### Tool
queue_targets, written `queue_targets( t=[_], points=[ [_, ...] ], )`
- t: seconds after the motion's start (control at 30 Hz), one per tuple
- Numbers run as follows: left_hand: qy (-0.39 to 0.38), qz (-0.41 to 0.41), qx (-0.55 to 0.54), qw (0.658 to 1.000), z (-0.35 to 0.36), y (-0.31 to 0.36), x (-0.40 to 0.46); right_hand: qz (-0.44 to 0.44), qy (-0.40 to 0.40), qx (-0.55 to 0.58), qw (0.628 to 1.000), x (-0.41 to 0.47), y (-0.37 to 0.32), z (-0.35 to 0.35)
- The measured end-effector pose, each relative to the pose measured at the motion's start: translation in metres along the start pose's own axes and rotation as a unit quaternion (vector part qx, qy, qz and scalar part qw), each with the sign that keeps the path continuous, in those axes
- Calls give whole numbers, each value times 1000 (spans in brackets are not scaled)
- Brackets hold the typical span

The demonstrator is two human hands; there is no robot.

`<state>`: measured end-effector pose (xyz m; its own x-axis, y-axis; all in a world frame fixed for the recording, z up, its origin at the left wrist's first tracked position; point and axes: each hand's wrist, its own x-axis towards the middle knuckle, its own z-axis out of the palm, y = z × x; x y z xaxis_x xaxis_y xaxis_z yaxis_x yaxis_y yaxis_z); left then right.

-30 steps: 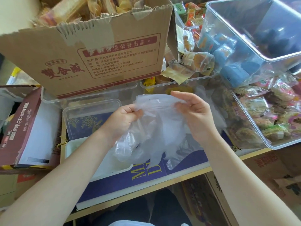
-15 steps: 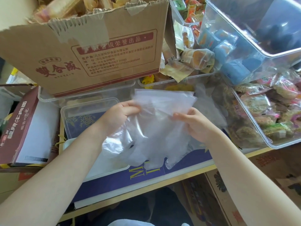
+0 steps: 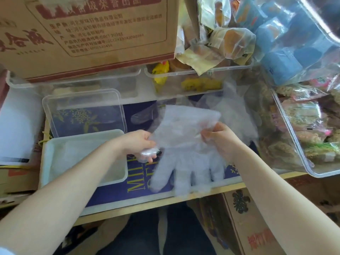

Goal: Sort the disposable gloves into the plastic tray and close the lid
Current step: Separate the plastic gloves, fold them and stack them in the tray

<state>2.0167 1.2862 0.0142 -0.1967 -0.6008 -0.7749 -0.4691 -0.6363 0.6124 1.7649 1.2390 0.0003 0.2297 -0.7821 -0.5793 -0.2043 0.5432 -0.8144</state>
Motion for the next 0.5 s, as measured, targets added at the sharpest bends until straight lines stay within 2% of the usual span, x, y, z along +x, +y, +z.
queue_targets(
  t=[0.1,0.17,0.27,0.4,0.5],
  points=[
    [68,-10,-43,997,10,-1,17,18,-34,20,999,17,6,-7],
    [96,-9,-41,995,13,-3,26,28,-42,-12,999,28,12,-9],
    [98,13,52,994,10,-9,32,32,-34,-109,993,35,17,-7],
    [103,8,131,986,6,-4,30,-32,-43,-147,988,33,12,-6],
    [179,90,62,978,13,12,31,-85,-64,-160,981,24,7,-3]
  ],
)
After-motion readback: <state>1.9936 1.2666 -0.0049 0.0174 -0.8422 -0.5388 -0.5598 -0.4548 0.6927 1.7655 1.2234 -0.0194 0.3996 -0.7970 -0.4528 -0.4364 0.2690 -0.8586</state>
